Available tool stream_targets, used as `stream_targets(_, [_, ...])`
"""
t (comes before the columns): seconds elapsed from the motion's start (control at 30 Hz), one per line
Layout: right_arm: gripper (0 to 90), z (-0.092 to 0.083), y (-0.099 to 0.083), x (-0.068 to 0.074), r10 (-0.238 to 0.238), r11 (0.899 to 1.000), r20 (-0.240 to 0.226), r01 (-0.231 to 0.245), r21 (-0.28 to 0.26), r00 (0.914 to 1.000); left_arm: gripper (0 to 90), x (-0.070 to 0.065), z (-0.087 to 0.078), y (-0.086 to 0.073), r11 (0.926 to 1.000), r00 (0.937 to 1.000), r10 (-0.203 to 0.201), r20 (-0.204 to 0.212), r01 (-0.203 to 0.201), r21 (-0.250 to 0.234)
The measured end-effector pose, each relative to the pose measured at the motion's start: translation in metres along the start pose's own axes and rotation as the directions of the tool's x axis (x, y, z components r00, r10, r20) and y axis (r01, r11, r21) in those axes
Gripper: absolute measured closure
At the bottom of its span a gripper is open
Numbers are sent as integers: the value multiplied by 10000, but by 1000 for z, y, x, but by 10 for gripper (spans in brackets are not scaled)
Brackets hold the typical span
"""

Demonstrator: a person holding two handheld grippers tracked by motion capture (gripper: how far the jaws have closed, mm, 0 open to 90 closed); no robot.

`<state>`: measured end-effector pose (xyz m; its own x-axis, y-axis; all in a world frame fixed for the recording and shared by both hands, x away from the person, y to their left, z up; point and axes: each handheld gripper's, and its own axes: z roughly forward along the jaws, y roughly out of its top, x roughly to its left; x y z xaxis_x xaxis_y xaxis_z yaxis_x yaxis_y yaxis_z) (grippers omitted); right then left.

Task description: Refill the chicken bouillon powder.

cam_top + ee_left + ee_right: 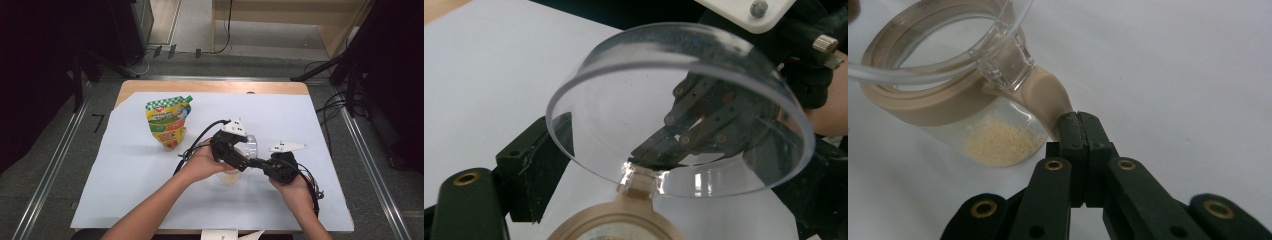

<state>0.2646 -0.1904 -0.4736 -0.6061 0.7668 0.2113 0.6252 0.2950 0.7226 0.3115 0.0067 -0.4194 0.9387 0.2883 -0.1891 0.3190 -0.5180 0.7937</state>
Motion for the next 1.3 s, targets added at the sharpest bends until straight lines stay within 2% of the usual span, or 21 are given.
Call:
stream_targets(0.1, [900,0,0,-1,50,10000,-68,-50,-27,10000,120,2,6,2,9994,9993,-307,215,304,167])
stream_targets(0.13, [900,0,0,-1,59,10000,-101,-59,-6,9999,90,0,13,3,9987,9999,-101,-11,101,505])
stream_targets(0.17, [900,0,-1,-1,56,10000,-107,-56,25,9999,76,-2,15,3,9981,9997,110,-236,-96,613])
stream_targets(0.2, [900,0,-1,-1,32,10000,-138,-32,42,9999,77,-3,15,3,9977,9996,237,-175,-225,644])
stream_targets(0.23, [900,0,-1,-1,32,10000,-138,-32,42,9999,77,-3,15,3,9977,9996,237,-175,-225,644])
stream_targets(0.3, [900,-1,-1,-1,32,10000,-147,-31,18,9999,77,-2,14,4,9983,9999,116,103,-122,575])
stream_targets(0.37, [900,-7,-1,-4,16,10000,42,-16,-90,10000,77,-2,8,5,9983,9999,-5,153,-4,584])
stream_targets(0.43, [900,-10,-1,-5,84,9999,86,-83,-143,9999,77,-2,4,5,9982,9998,-26,213,13,603])
stream_targets(0.47, [883,-17,0,-8,267,9990,31,-266,-370,9996,77,-1,0,5,9982,9997,-36,226,23,599])
stream_targets(0.57, [878,-26,-3,-9,250,9988,87,-246,-427,9996,78,1,-13,5,9981,9993,-156,332,136,608])
stream_targets(0.63, [870,-33,-7,-5,106,9989,98,-101,-459,9999,79,3,-19,3,9974,9991,-247,352,223,681])
stream_targets(0.7, [857,-42,-13,5,-80,9982,-283,63,-591,9996,80,5,-28,1,9966,9990,-324,304,300,762])
stream_targets(0.73, [857,-42,-13,5,-80,9982,-283,63,-591,9996,80,5,-28,1,9966,9990,-324,304,300,762])
stream_targets(0.8, [850,-44,-19,15,-355,9982,-499,330,-504,9981,81,4,-36,1,9980,9992,-254,309,236,594])
stream_targets(0.83, [849,-44,-19,18,-398,9982,-533,373,-476,9978,82,4,-42,2,9989,9988,-330,355,317,348])
stream_targets(0.9, [850,-42,-19,20,-542,9973,-610,511,-519,9967,96,4,-45,2,9992,9989,-328,339,320,246])
stream_targets(1.0, [851,-39,-17,20,-455,9980,-682,423,-476,9966,188,5,-46,2,9995,9992,-261,309,254,207])
stream_targets(1.07, [850,-37,-17,20,-451,9983,-649,427,-391,9969,215,4,-39,3,9993,9986,-201,492,185,318])
stream_targets(1.3, [854,-39,-17,18,-402,9980,-615,371,-517,9973,210,2,-24,6,9987,9989,-18,473,-6,514])
